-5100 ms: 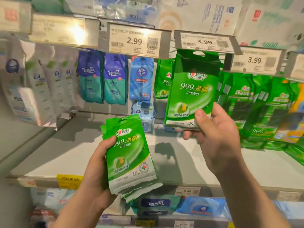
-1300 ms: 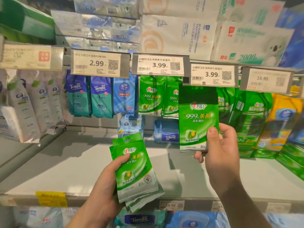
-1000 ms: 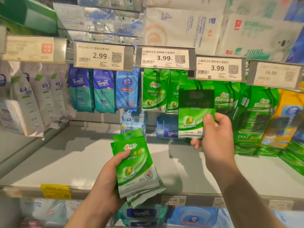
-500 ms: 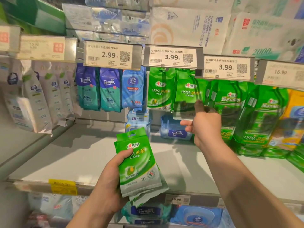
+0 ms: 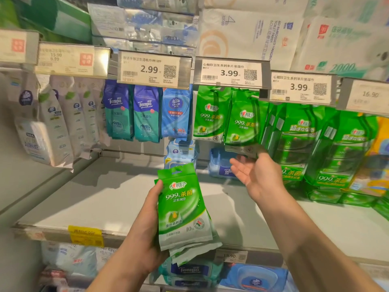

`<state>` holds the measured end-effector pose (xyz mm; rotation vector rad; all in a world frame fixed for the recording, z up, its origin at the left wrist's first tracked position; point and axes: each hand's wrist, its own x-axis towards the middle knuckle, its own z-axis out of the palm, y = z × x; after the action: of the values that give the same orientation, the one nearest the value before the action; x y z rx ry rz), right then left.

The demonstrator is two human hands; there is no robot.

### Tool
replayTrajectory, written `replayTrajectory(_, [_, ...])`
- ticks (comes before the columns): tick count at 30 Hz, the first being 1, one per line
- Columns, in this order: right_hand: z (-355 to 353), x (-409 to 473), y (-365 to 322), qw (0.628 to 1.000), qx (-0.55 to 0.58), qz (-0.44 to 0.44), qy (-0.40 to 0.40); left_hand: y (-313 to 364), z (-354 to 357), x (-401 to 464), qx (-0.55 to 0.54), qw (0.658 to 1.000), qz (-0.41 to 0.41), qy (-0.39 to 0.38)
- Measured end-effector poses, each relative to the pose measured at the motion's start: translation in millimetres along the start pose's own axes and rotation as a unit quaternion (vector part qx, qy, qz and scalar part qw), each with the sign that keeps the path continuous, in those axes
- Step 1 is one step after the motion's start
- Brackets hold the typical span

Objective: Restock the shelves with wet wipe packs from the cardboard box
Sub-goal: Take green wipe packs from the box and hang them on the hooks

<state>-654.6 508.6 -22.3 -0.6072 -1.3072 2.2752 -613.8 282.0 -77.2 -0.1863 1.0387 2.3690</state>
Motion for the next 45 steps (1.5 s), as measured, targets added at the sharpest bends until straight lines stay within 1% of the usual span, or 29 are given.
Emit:
replayTrajectory(3, [-7, -9, 9, 0.998, -0.027, 0.040, -0.036, -1, 0, 2, 0.009, 1.000, -0.004, -0.007])
replayTrajectory(6, [-12, -29, 20, 0.982, -0.151, 0.061, -0.093, -2, -1, 4, 0.018, 1.000, -0.003, -0.010])
replayTrajectory(9, [-17, -54, 27, 0.939, -0.292, 0.055, -0.174, -2, -1, 5, 0.029, 1.000, -0.001, -0.007])
replayTrajectory(12, [-23, -72, 30, 0.878, -0.418, -0.005, -0.231, -3, -2, 8, 0.038, 0.999, 0.003, -0.003])
replayTrajectory(14, [-26, -80, 32, 0.844, -0.468, -0.028, -0.259, -4, -1, 10, 0.050, 0.999, 0.007, -0.007])
replayTrajectory(15, [-26, -82, 34, 0.836, -0.474, -0.030, -0.273, -4, -1, 11, 0.057, 0.998, 0.011, -0.010])
replayTrajectory(17, [-26, -83, 40, 0.833, -0.474, -0.042, -0.283, -4, 0, 13, 0.071, 0.997, 0.015, -0.014])
replayTrajectory(21, [-30, -78, 48, 0.834, -0.475, -0.098, -0.265, -6, -2, 16, 0.095, 0.995, 0.031, -0.005])
replayTrajectory(27, [-33, -77, 51, 0.842, -0.474, -0.099, -0.237, -4, -9, 14, 0.107, 0.993, 0.049, 0.028])
replayTrajectory(28, [-33, -77, 51, 0.848, -0.469, -0.098, -0.229, -4, -10, 14, 0.108, 0.992, 0.052, 0.029])
replayTrajectory(31, [-30, -79, 46, 0.881, -0.415, -0.099, -0.204, -2, -13, 12, 0.104, 0.993, 0.051, 0.033])
replayTrajectory(33, [-28, -83, 39, 0.897, -0.383, -0.134, -0.175, 0, -15, 11, 0.101, 0.993, 0.053, 0.033])
replayTrajectory(35, [-25, -87, 30, 0.903, -0.354, -0.191, -0.155, 2, -16, 11, 0.094, 0.994, 0.051, 0.034])
replayTrajectory(40, [-19, -93, 11, 0.894, -0.289, -0.313, -0.136, 5, -18, 11, 0.070, 0.996, 0.044, 0.044])
replayTrajectory(45, [-13, -103, -5, 0.877, -0.253, -0.379, -0.149, 5, -18, 11, 0.062, 0.996, 0.039, 0.045])
